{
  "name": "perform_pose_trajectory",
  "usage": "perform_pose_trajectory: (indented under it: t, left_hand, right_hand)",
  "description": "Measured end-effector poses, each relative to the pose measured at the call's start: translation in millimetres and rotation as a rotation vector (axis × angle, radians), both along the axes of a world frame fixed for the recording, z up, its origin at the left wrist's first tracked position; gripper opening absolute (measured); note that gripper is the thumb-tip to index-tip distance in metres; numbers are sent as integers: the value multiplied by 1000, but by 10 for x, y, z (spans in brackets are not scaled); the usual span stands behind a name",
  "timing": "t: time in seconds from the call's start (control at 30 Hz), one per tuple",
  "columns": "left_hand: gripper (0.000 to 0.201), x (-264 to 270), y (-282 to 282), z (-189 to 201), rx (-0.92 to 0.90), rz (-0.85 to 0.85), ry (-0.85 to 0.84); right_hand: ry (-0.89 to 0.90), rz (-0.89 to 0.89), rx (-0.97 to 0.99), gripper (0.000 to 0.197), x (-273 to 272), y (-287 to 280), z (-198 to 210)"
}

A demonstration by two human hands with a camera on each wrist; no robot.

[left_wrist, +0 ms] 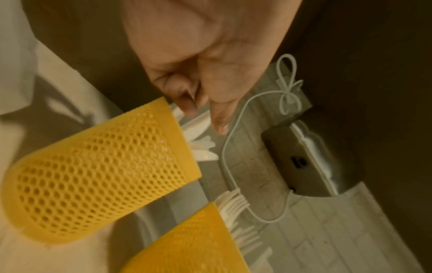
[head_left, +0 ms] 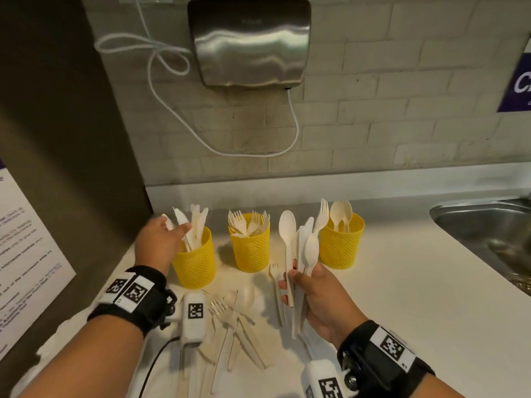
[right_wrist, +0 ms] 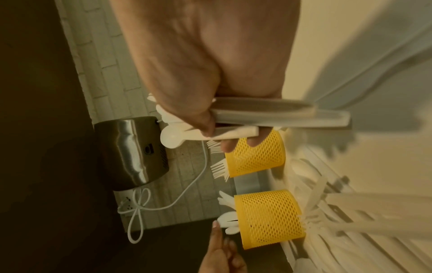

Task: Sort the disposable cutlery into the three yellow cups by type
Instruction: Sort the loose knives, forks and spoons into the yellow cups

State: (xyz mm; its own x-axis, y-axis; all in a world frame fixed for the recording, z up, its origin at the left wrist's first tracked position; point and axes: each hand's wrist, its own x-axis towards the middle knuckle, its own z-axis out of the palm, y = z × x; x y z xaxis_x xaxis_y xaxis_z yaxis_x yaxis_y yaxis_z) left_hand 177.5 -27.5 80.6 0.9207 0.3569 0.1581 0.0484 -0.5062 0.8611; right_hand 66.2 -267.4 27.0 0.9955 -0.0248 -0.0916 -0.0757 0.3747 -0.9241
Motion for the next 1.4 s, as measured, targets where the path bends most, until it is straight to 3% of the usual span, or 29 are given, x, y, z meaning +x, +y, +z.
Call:
perform_pose_trajectory:
  t: [0.07,0.1,0.17,0.23,0.27,0.33,0.4,0.5,0.67,0.77,0.83,1.0,1.07,1.17,1.23,1.3,1.4]
  left_hand:
    - [52,-152,-142,69,14,65,-143]
    - [47,-245,-280,101,-29,8,-189]
    - [46,-423,-621,74,-157,-296,-116]
    - [62,-510,-951,-21,-253,-592,15]
    - [70,-503,-1081,-65,-293,-664,48]
    - [74,-456,-1248,-76,-385,-672,69]
    - [64,-395,-1354,-74,-421,-670,80]
    - [41,-335,-1494,-38,-288,-739,61]
    - [30,-100,-1853,216,-283,-523,-289]
    - [26,60,-2091,342,-81,-434,-493]
    - [26,152,-2246,341,30,-465,-513]
    - [33,248,-2477,80,343,-693,-251]
    - [35,153,-2449,33,324,-705,-216]
    - [26,-103,-2362,-2,154,-739,-145]
    - [25,-310,-2290,-62,-77,-916,133]
    - [38,-476,-2184,-114,-355,-1016,359]
    - [38,-530,-1943,-151,-540,-993,324]
  right_hand:
    - [-1,-13,-5,25,-1,-21,6]
    - [-2,-14,-15,22,1,-25,11]
    - [6,-10,-55,16,-2,-24,17]
    - [3,-16,-98,17,-9,-23,13]
    - [-3,-22,-110,19,-16,-34,12]
    - [-15,-31,-148,24,-43,-92,12]
    - [-14,-28,-200,21,-84,-187,20]
    - [2,-35,-206,16,-156,-342,32]
    - [13,-388,0,19,-188,-674,35]
    - [29,-496,42,14,-233,-873,59]
    - [32,-499,26,14,-272,-942,62]
    - [49,-403,18,13,-336,-945,70]
    - [57,-362,-28,11,-351,-928,75]
    - [64,-316,-99,11,-336,-893,81]
    - [81,-258,-78,16,-293,-831,99]
    - [86,-180,-43,17,-247,-734,132]
    - [73,-85,-3,21,-178,-591,162]
